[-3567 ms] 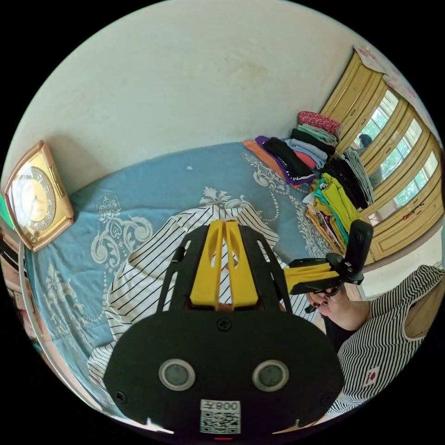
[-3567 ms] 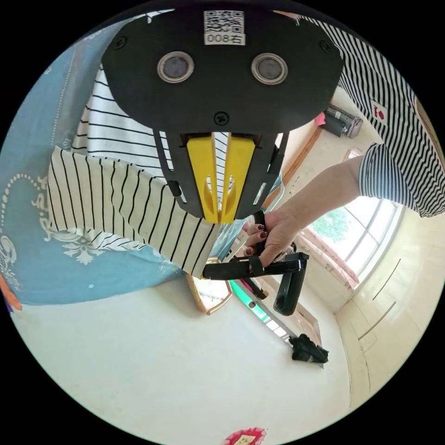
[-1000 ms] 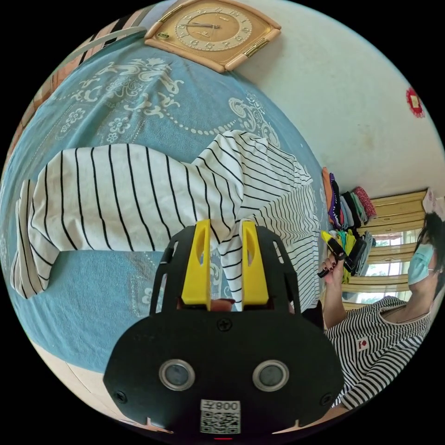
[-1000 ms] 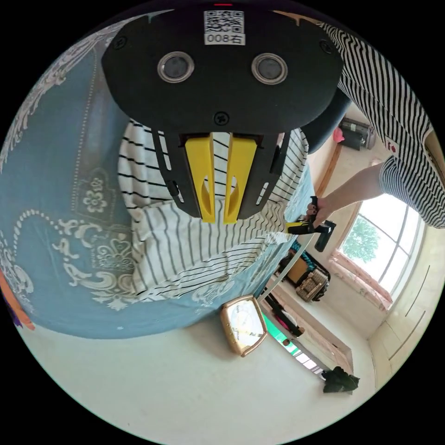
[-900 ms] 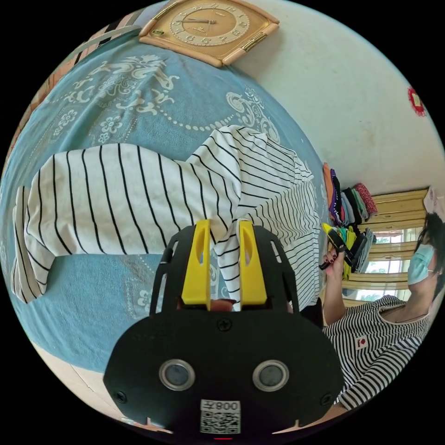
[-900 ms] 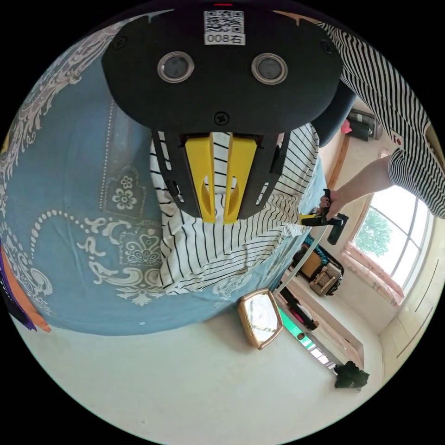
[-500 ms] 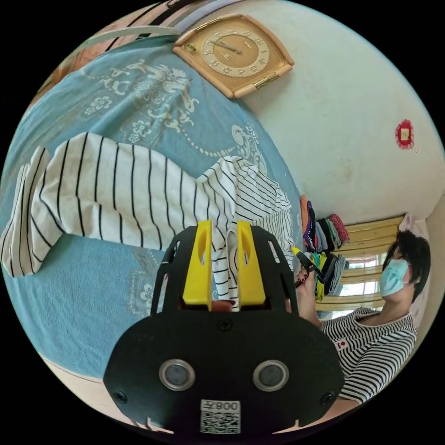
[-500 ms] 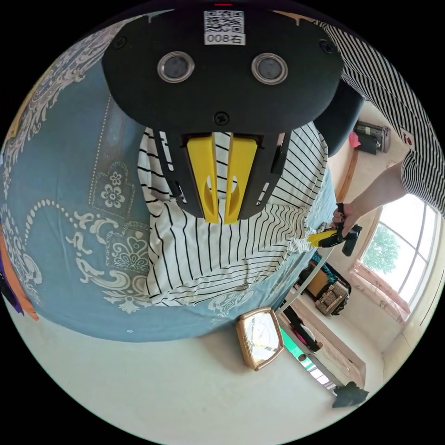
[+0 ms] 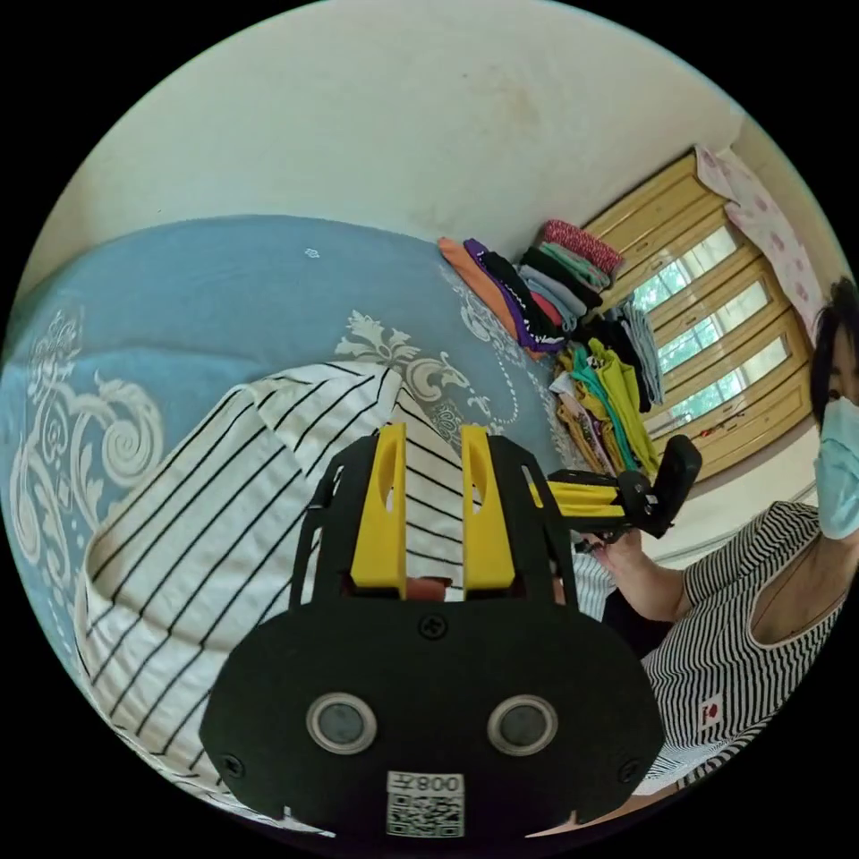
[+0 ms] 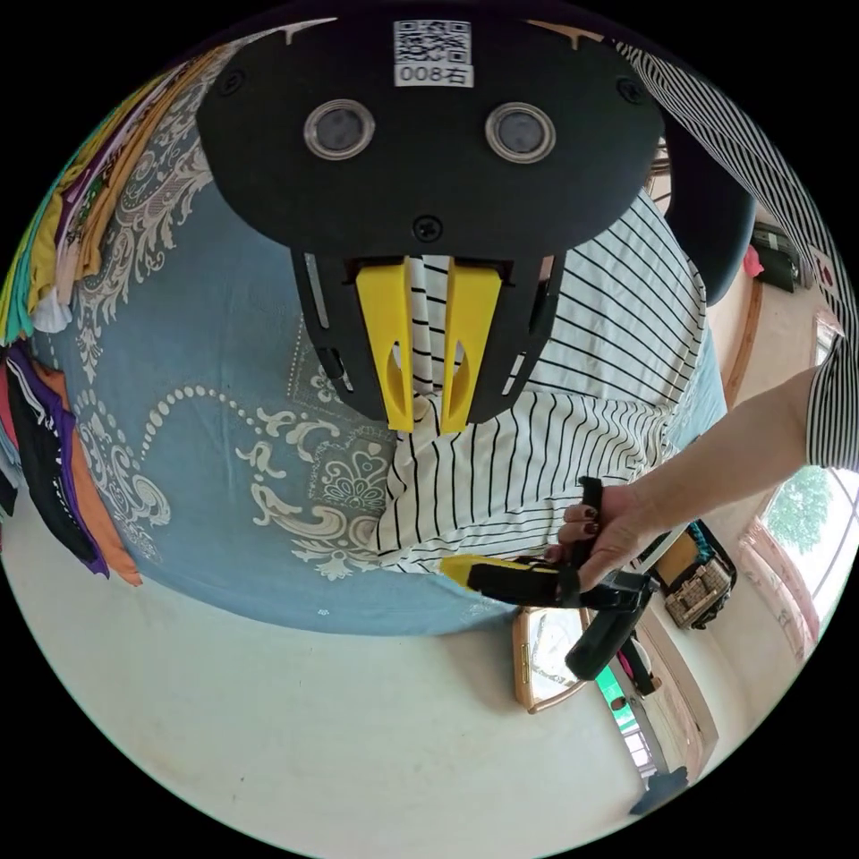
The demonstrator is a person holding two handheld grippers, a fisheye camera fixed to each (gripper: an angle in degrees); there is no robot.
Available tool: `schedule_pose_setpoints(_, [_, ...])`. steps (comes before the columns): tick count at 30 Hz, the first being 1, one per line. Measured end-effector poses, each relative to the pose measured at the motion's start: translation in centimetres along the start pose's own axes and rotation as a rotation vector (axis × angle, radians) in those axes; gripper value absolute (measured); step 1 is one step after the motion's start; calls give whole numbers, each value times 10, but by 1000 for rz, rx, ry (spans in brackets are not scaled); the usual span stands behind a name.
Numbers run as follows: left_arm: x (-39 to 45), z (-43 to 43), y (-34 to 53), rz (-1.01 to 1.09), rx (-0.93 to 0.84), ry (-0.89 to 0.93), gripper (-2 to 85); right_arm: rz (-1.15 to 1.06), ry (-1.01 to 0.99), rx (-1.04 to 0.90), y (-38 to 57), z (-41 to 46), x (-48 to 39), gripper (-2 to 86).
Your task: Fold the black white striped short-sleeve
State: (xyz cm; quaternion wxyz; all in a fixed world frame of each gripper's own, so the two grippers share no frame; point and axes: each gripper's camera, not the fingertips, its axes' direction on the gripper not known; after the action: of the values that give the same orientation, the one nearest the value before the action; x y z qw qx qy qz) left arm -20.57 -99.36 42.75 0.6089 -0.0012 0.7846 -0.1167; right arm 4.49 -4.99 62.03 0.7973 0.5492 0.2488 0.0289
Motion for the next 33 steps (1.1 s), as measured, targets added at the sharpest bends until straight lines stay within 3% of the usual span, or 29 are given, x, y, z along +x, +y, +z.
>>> schedule_pose_setpoints(5, [45, 54, -75, 115, -93, -155, 98, 10, -6, -11, 12, 2, 19, 58])
schedule_pose_setpoints(12, [66, 97, -127, 103, -169, -270, 57, 28, -25, -22, 26, 2, 47, 45])
schedule_pose_setpoints(23, [95, 78, -188, 43, 53, -47, 5, 116, -61, 65, 41, -31, 98, 17])
schedule_pose_setpoints(33, [71, 116, -213, -114, -7, 5, 7, 230, -104, -12, 42, -27, 141, 16])
